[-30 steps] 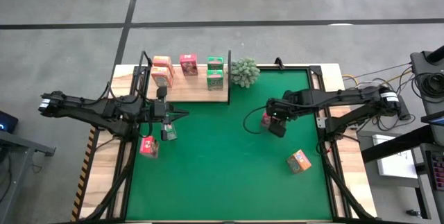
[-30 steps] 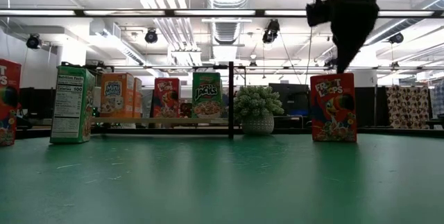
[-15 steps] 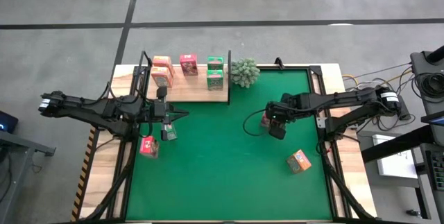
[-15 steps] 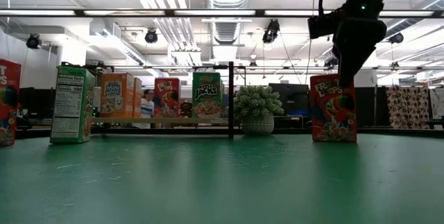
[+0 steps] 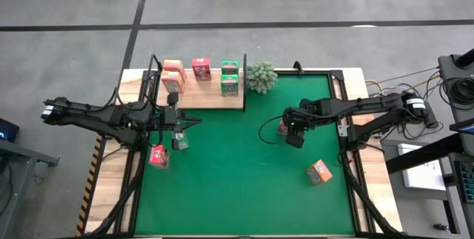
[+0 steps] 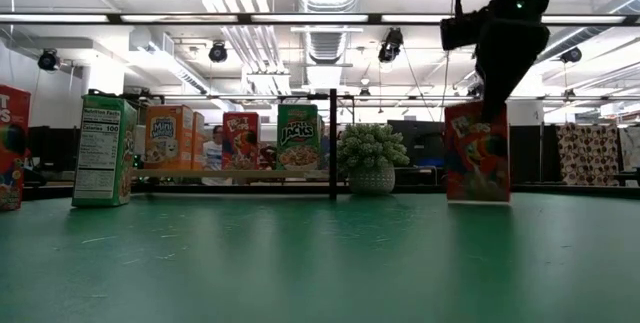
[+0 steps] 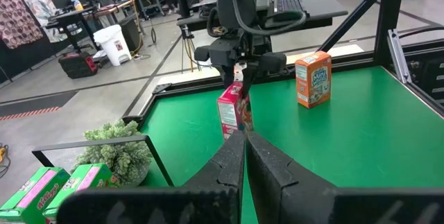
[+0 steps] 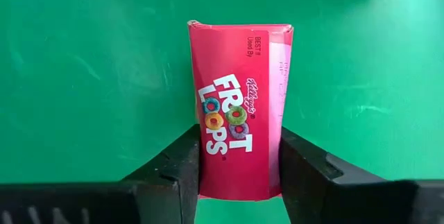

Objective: Stack cereal on shelf
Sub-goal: Put the top red cereal box on the shelf aligned with the other red cereal box

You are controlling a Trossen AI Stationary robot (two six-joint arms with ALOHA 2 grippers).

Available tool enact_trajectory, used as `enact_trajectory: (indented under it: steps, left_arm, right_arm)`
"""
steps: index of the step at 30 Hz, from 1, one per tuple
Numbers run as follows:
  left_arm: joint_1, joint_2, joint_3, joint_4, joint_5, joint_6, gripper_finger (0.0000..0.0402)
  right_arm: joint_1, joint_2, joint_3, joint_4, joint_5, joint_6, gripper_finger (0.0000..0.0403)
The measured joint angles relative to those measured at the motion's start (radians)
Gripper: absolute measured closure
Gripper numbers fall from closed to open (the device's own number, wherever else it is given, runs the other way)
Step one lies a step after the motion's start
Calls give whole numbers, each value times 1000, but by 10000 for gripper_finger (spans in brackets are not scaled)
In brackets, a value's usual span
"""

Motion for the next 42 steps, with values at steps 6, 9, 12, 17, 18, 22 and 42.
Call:
enact_trajectory:
  steps: [6, 9, 12, 17, 18, 22, 42]
  left_arm:
    - [0, 0, 0, 0, 0, 0, 402]
    - [0, 0, 0, 0, 0, 0, 402]
    - [0, 0, 0, 0, 0, 10, 402]
    - [0, 0, 0, 0, 0, 30, 402]
    - [0, 0, 0, 1, 0, 33, 402]
    - [0, -5, 0, 2, 0, 38, 402]
    - [0, -143, -51, 31, 0, 26, 402]
  right_arm:
    - [0, 0, 75, 4, -1, 5, 253]
    - [0, 7, 133, 24, -1, 7, 252]
    - [0, 23, 194, 62, -7, 0, 255]
    - [0, 77, 288, 132, -34, -60, 258]
    - [0, 93, 310, 143, -42, -77, 258]
    - [0, 184, 421, 161, -60, -143, 256]
    - [-81, 738, 1064, 173, -52, -569, 255]
